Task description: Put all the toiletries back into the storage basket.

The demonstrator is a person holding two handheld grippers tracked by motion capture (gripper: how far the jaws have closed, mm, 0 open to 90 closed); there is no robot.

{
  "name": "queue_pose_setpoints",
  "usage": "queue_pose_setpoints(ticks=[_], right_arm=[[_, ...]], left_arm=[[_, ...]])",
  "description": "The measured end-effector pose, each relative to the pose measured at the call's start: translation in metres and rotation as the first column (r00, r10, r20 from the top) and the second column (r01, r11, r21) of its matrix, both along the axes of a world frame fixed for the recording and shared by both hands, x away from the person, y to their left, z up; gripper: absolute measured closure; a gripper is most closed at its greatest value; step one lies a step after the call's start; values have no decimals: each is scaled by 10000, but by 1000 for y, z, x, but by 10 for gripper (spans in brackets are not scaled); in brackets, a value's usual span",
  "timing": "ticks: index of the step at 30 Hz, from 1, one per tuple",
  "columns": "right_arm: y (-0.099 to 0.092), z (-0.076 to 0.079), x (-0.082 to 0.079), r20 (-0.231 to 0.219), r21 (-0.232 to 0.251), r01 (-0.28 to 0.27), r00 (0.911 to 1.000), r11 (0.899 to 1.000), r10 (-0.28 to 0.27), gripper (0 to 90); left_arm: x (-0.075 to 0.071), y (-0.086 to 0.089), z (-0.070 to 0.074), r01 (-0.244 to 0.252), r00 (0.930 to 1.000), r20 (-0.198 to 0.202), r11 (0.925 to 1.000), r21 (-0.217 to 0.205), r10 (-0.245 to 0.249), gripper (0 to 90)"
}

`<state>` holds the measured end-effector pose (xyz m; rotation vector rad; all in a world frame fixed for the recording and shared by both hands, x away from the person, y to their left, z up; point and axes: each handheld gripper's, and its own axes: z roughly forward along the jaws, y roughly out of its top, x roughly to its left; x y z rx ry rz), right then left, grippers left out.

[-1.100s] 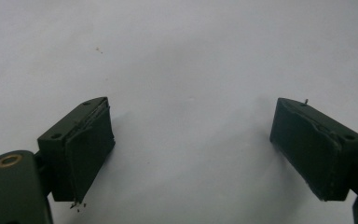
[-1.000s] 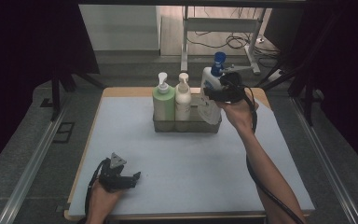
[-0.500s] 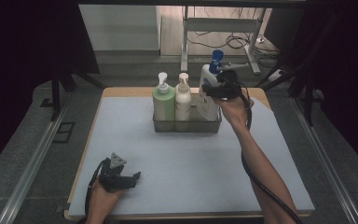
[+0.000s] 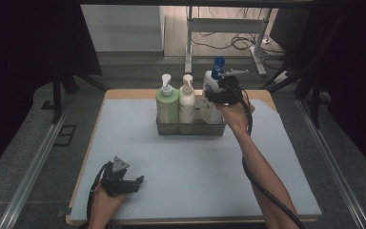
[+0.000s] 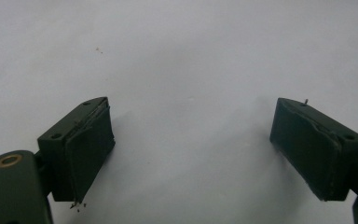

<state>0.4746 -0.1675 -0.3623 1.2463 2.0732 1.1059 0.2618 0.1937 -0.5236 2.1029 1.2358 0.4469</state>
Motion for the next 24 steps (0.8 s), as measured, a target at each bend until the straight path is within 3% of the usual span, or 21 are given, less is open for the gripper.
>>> queue_pose_setpoints(ticks=[24], right_arm=[[0,-33,-1,-273,-97,115,9996,9999,-118,404]], left_arm=[[0,0,0,22,10000,-8,10000,23,-22,129]])
